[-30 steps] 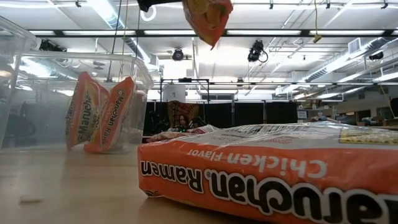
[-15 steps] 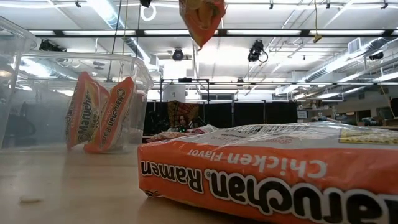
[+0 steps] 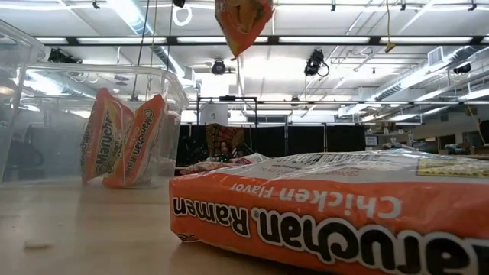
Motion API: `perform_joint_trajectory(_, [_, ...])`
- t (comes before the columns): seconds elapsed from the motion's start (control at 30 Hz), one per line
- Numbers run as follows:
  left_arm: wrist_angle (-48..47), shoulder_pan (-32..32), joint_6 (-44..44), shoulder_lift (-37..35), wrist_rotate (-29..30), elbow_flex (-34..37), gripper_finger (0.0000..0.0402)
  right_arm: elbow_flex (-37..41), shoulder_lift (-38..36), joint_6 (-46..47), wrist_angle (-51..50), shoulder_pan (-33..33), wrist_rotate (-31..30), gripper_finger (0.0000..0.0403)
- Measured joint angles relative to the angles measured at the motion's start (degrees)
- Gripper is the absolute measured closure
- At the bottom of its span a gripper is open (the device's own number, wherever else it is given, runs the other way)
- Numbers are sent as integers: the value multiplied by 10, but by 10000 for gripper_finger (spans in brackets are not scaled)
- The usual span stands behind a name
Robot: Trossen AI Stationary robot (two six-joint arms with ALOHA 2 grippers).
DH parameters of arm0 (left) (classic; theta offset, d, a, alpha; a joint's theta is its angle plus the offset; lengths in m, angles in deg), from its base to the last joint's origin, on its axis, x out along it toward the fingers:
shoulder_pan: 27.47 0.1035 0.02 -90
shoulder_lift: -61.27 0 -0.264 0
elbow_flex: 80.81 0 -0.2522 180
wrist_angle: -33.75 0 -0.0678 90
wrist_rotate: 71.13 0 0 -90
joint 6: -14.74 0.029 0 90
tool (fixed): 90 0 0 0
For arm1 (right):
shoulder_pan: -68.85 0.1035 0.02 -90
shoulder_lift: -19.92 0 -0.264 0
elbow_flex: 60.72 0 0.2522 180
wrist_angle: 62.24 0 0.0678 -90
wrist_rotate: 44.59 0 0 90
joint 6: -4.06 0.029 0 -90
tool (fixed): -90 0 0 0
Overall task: Sort Maruchan noodles
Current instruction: Put the orange noodle pack into the middle transparent bin
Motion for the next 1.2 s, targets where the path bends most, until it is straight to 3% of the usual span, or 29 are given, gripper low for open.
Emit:
perform_joint_trajectory(0.2, [0,0,0,0,0,0,394,0,0,-59,24,33,-93,244])
perform_joint_trajectory(0.4, [-38,-4,26,-15,6,-16,388,0,0,-211,111,93,-260,244])
perform_joint_trajectory(0.57, [-247,-19,39,-48,60,-87,393,0,-1,-332,180,144,-386,244])
perform_joint_trajectory(0.83, [-595,-69,-47,-112,162,-144,393,0,-1,-309,159,185,-464,244])
perform_joint_trajectory(1.1, [-819,-95,-144,-212,134,-135,393,0,-1,-266,145,176,-483,244])
perform_joint_trajectory(1.2, [-851,-97,-159,-248,105,-110,393,0,-1,-260,145,163,-495,244])
